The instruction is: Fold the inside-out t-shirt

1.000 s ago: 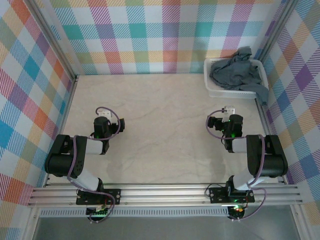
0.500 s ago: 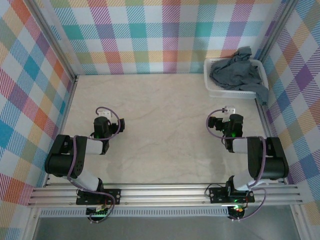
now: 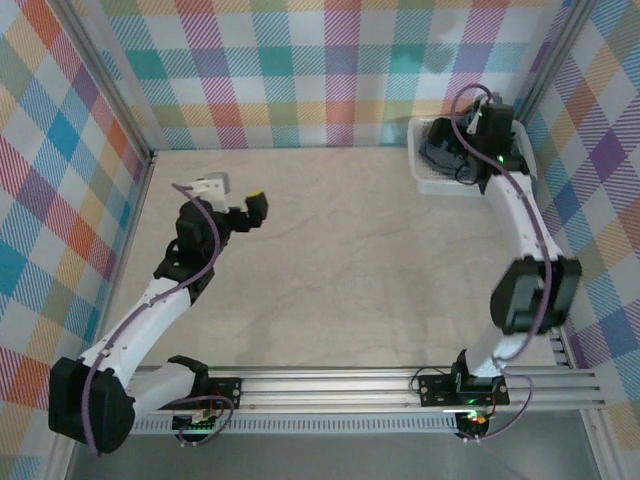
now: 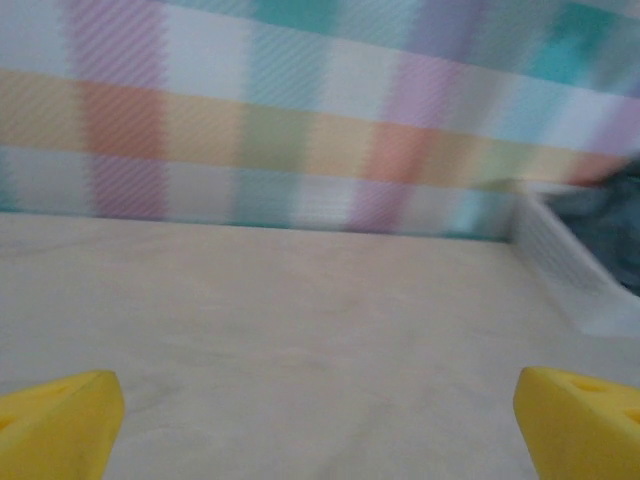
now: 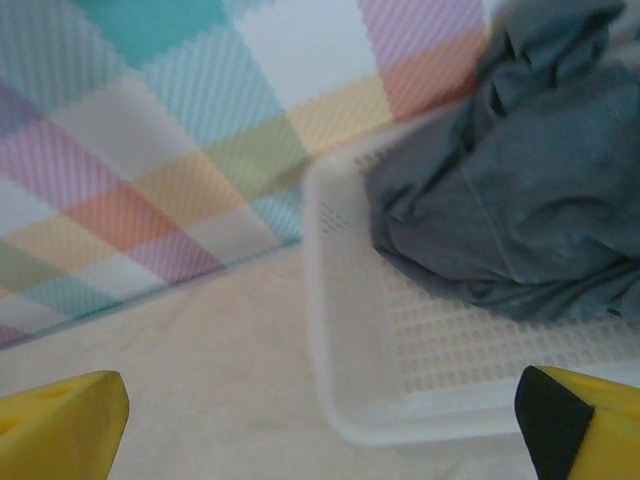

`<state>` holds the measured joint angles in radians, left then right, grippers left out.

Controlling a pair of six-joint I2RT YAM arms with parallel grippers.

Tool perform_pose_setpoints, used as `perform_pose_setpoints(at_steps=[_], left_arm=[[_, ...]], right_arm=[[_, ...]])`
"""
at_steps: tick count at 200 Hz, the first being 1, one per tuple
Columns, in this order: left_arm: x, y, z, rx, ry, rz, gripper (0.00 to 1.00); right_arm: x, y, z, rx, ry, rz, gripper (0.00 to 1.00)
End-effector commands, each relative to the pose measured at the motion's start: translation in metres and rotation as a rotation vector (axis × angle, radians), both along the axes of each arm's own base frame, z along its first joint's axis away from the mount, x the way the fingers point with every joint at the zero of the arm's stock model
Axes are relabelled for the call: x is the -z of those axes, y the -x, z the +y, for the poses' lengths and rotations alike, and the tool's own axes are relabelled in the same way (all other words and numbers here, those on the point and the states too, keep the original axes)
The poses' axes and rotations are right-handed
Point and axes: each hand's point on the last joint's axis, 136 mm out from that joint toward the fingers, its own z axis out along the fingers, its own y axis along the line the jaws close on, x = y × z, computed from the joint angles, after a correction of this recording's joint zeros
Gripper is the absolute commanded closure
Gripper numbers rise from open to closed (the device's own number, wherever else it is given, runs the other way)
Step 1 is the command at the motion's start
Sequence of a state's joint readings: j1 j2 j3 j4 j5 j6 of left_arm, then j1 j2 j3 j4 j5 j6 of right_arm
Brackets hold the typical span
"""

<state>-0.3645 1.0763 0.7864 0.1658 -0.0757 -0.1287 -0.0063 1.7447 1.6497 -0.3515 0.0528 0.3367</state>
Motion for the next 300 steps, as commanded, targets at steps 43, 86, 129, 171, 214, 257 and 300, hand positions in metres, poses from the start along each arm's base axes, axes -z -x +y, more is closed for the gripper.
perform_pose_setpoints(at_steps=[43,86,129,171,214,257,300], left_arm=[[0.064,0.04,-0.062,0.261,-0.079,0.241,0.0],[0.076,0.04,-0.071,0.312,-0.105,0.279,0.0],[0.083,0.033,-0.077,0.319,-0.113,0.307,0.0],[0.094,0.018,-0.09,0.327,-0.077,0.344,0.0],[0.074,0.007,-0.103,0.36,-0.049,0.315,0.0],[0.065,0.012,-0.096,0.346,-0.056,0.291,0.0],[0.057,0.026,-0.093,0.357,-0.013,0.269,0.0]], right_arm=[[0.128,-0.061,-0.106,0.237,0.218,0.307,0.0],[0.162,-0.103,-0.141,0.223,0.324,0.323,0.0],[0.187,-0.122,-0.149,0.169,0.149,0.276,0.0],[0.188,-0.147,-0.111,-0.012,-0.111,0.165,0.2],[0.109,-0.15,-0.079,-0.168,-0.211,0.031,1.0],[0.047,-0.123,-0.05,-0.316,-0.514,-0.062,1.0],[0.026,-0.085,-0.009,-0.487,-0.646,-0.203,1.0]])
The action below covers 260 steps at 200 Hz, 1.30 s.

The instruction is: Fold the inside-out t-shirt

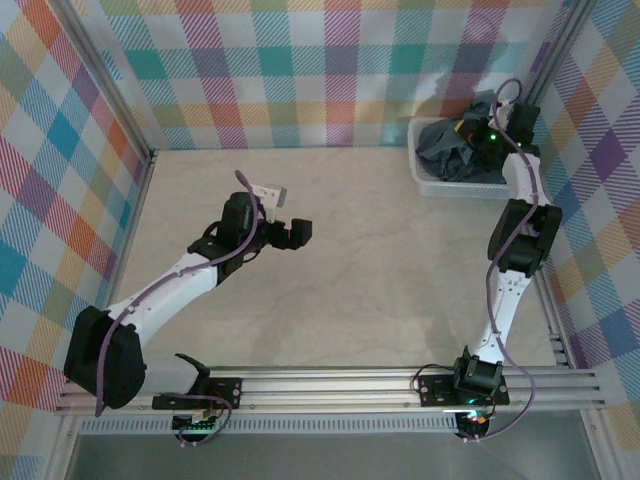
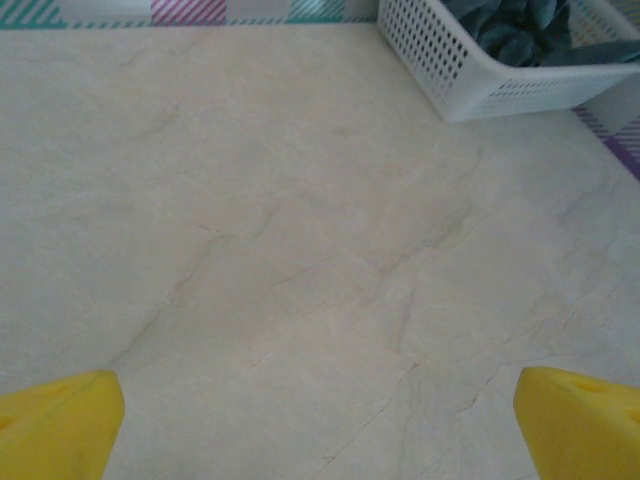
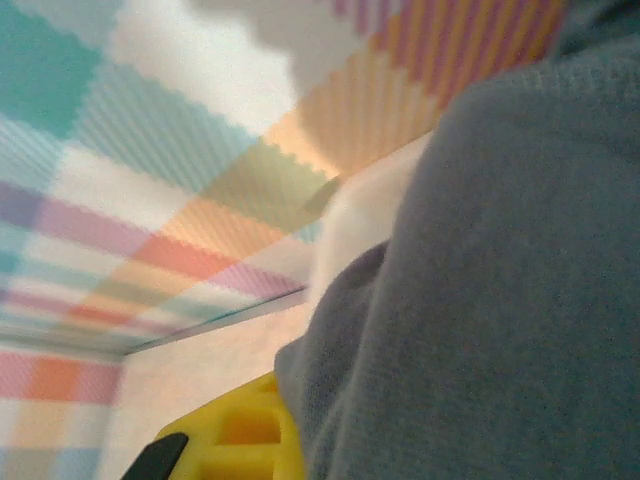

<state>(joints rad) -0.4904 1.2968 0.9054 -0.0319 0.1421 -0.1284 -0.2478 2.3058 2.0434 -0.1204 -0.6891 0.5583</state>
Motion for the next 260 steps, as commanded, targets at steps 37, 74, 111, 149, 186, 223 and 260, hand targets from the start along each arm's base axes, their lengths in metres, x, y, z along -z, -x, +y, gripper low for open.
perform_pose_setpoints(at_steps=[37,74,111,149,186,223,260], left_arm=[[-0.014,0.019,-0.005,0.039,0.079,-0.031,0.0],[-0.013,0.027,-0.003,0.045,0.09,-0.058,0.0],[-0.02,0.037,0.004,0.045,0.083,-0.089,0.0],[-0.023,0.037,0.007,0.024,0.089,-0.09,0.0],[-0.059,0.033,0.022,-0.077,0.118,-0.114,0.0],[-0.103,0.036,0.048,-0.185,0.068,-0.136,0.0],[-0.108,0.042,0.064,-0.236,0.017,-0.098,0.0]], right_arm=[[-0.075,0.05,0.059,-0.169,-0.211,-0.318,1.0],[-0.107,0.08,0.087,-0.12,-0.175,-0.45,1.0],[-0.183,0.109,0.105,-0.056,-0.055,-0.596,1.0],[-0.305,0.132,0.12,-0.057,0.071,-0.673,1.0],[-0.41,0.193,0.184,-0.276,0.108,-0.781,1.0],[-0.397,0.232,0.235,-0.451,0.105,-0.76,1.0],[-0.276,0.192,0.235,-0.43,0.3,-0.416,0.85]])
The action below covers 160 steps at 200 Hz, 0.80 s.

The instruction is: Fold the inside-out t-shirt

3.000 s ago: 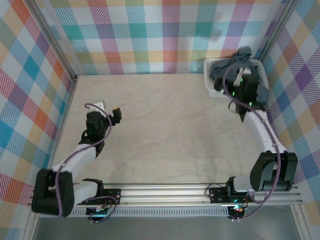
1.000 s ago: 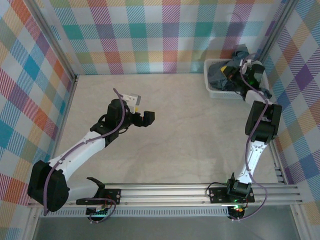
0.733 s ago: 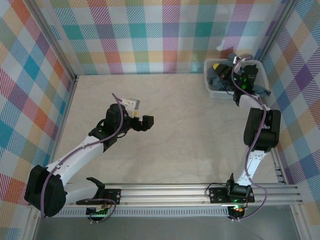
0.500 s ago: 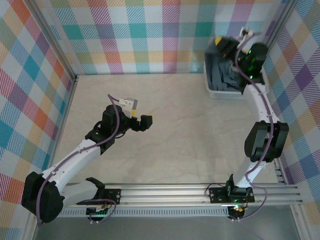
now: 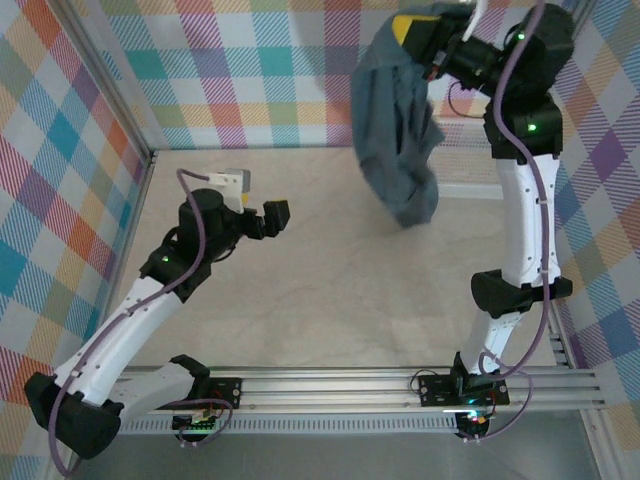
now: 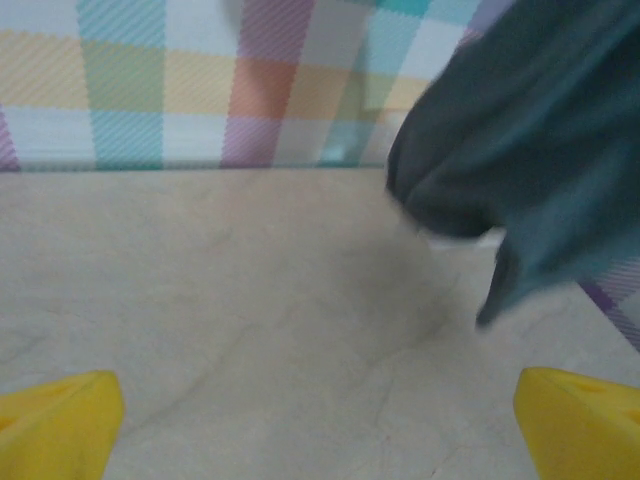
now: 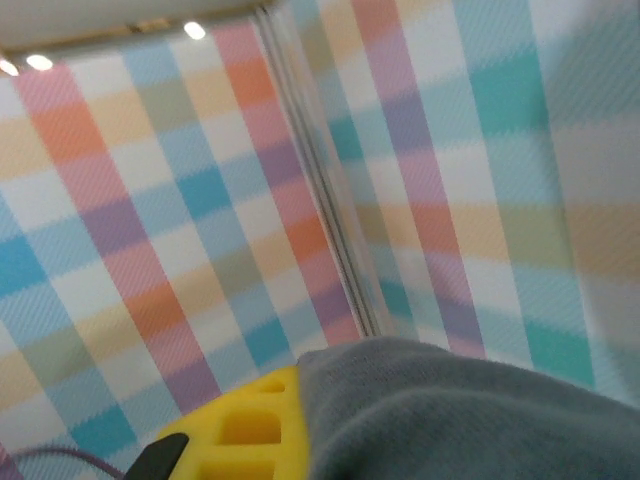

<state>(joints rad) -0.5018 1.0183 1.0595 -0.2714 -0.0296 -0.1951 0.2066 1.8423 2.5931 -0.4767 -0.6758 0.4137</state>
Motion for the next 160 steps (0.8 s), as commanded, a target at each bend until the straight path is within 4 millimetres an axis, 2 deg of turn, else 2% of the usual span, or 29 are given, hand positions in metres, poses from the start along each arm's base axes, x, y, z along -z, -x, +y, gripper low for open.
perform_pose_setpoints(at_steps=[1,11,21,32,53,73,88,101,118,138,160], left_arm=[[0.013,0.006,0.017,-0.066,-0.054,0.078,0.0],[0.017,0.006,0.016,-0.065,-0.055,0.094,0.0],[0.023,0.005,0.012,-0.046,-0.058,0.115,0.0],[0.033,0.005,0.005,-0.014,-0.063,0.156,0.0],[0.054,0.005,-0.02,0.1,-0.048,0.237,0.0],[0.078,0.004,-0.049,0.209,0.016,0.335,0.0],[0.107,-0.001,-0.067,0.243,0.041,0.426,0.0],[0.132,-0.007,-0.077,0.229,0.04,0.506,0.0],[0.158,-0.018,-0.089,0.22,0.042,0.585,0.0],[0.187,-0.031,-0.102,0.218,0.041,0.665,0.02],[0.212,-0.036,-0.124,0.276,0.071,0.75,0.09]], right_arm=[[0.127,-0.054,-0.005,0.102,0.233,0.302,0.82],[0.16,-0.062,-0.012,0.156,0.307,0.381,0.53],[0.182,-0.064,-0.024,0.223,0.376,0.438,0.38],[0.192,-0.061,-0.042,0.313,0.447,0.466,0.32],[0.209,-0.046,-0.086,0.521,0.589,0.513,0.29],[0.235,-0.015,-0.128,0.71,0.658,0.588,0.19],[0.265,0.012,-0.142,0.767,0.577,0.638,0.14],[0.3,0.032,-0.138,0.75,0.458,0.722,0.15],[0.361,0.045,-0.111,0.633,0.318,0.918,0.21],[0.432,0.049,-0.077,0.495,0.244,1.125,0.24],[0.48,0.043,-0.048,0.406,0.268,1.205,0.24]])
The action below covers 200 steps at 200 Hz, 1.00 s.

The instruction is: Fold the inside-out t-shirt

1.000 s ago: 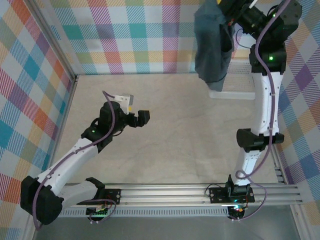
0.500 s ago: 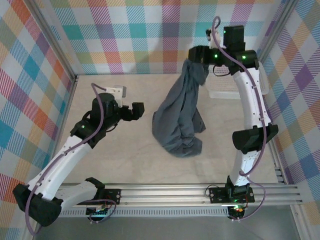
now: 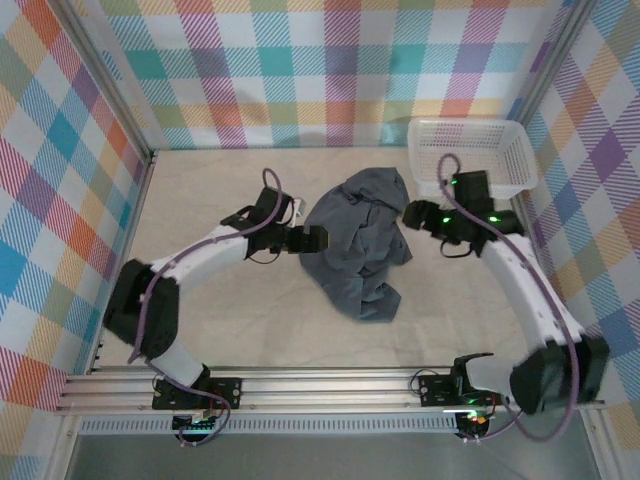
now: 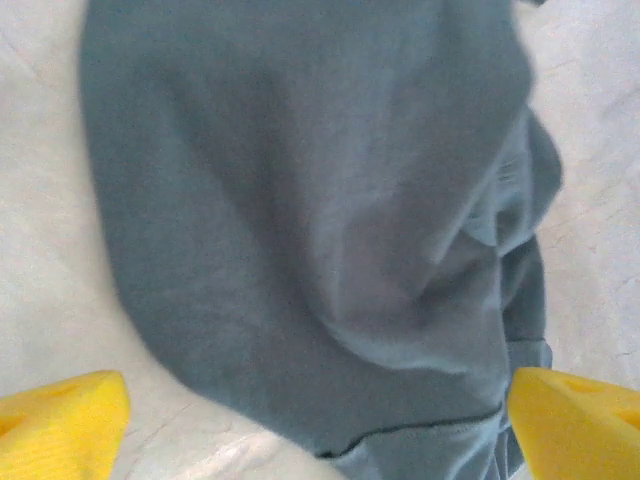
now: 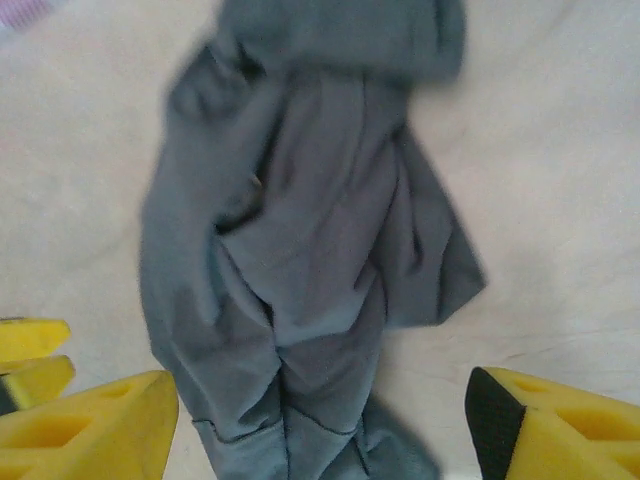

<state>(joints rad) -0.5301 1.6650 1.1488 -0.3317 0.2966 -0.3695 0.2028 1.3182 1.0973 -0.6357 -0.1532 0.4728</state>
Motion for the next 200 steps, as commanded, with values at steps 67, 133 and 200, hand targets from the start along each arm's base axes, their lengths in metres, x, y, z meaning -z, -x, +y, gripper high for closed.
perform_pose_setpoints(at_steps=[67,133,200], left_arm=[[0.049,0.008,-0.08,0.13,0.216,0.237,0.52],[-0.06,-0.027,0.0,-0.047,0.242,0.022,1.0],[-0.179,-0.016,0.118,-0.289,0.015,-0.319,1.0]], right_arm=[[0.086,-0.029,0.074,-0.068,-0.2,0.197,0.91],[-0.028,-0.013,0.045,-0.037,-0.138,-0.118,1.0],[-0.272,0.05,0.043,-0.229,-0.246,-0.764,1.0]])
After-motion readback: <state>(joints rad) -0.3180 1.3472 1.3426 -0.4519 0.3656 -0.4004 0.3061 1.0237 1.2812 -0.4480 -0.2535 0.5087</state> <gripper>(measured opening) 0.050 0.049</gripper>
